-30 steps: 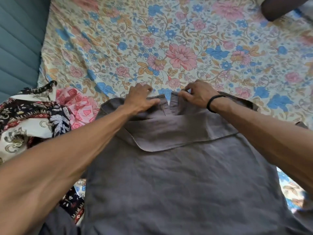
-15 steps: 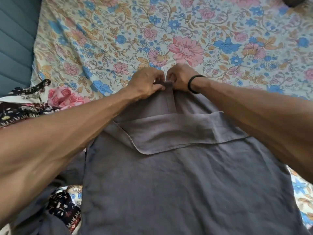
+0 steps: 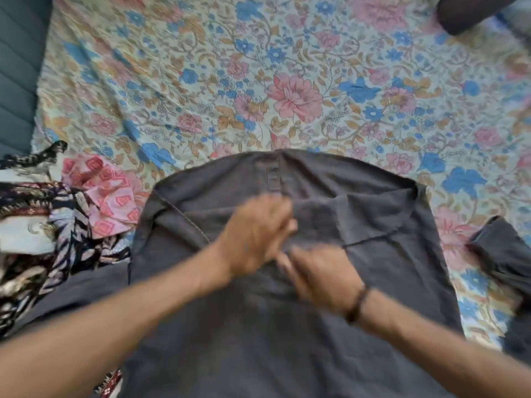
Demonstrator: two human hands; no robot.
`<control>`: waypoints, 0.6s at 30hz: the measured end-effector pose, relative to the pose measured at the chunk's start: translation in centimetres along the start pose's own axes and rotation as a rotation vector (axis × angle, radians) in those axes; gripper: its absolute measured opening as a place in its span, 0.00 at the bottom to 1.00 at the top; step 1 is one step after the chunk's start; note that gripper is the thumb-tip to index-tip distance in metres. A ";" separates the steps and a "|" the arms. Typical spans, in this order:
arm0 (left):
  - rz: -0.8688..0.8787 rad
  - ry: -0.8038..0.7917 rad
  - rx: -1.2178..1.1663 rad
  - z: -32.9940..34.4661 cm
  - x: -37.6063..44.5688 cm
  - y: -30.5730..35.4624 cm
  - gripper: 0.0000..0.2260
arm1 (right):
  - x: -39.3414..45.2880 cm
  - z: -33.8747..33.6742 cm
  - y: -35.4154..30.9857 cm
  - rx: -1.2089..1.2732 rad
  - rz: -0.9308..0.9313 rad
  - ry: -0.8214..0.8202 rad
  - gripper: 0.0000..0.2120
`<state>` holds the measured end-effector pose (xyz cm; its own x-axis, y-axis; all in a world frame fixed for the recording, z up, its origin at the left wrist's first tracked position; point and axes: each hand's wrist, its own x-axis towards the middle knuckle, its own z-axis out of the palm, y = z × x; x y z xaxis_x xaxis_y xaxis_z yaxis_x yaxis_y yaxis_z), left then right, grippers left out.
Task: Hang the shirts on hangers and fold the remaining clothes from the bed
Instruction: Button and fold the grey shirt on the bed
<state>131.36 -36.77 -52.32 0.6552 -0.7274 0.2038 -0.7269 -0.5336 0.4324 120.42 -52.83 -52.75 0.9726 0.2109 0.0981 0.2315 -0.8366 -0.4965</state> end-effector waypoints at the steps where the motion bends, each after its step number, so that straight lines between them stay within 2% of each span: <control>1: 0.051 -0.110 -0.007 -0.1 -4.6 1.4 0.09 | -4.1 0.6 0.1 -0.062 -0.056 -0.103 0.14; 3: 0.123 -0.374 0.066 -0.3 -12.6 1.5 0.16 | -9.5 1.7 2.2 -0.204 -0.120 -0.248 0.12; 4: 0.145 -0.449 0.138 -0.5 -14.9 0.0 0.21 | -10.1 1.8 3.8 -0.251 -0.117 -0.277 0.16; 7: 0.012 -0.453 0.345 -1.3 -15.3 -7.8 0.31 | -6.3 0.9 8.2 -0.327 0.046 -0.309 0.27; 9: -0.239 -0.379 0.438 -2.8 -12.0 -12.9 0.35 | -1.5 -0.4 11.3 -0.368 0.255 -0.301 0.32; 11: -0.524 -0.293 0.458 -4.6 -9.1 -16.8 0.31 | 2.9 -1.2 14.5 -0.410 0.400 -0.221 0.31; 13: -0.711 -0.263 0.386 -6.5 -7.2 -19.5 0.30 | 6.2 -1.6 16.7 -0.402 0.507 -0.183 0.31; 16: -0.610 -0.208 0.263 -8.7 -6.0 -20.7 0.30 | 8.8 -3.1 17.3 -0.309 0.646 -0.083 0.29; 18: -0.529 -0.236 0.183 -9.2 -5.7 -20.5 0.19 | 8.8 -3.8 16.6 -0.300 0.629 0.002 0.28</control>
<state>144.41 -17.71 -54.28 0.8893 -0.4080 -0.2067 -0.3523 -0.8992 0.2594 132.95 -66.75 -56.85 0.9239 -0.3604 -0.1282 -0.3800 -0.9032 -0.1997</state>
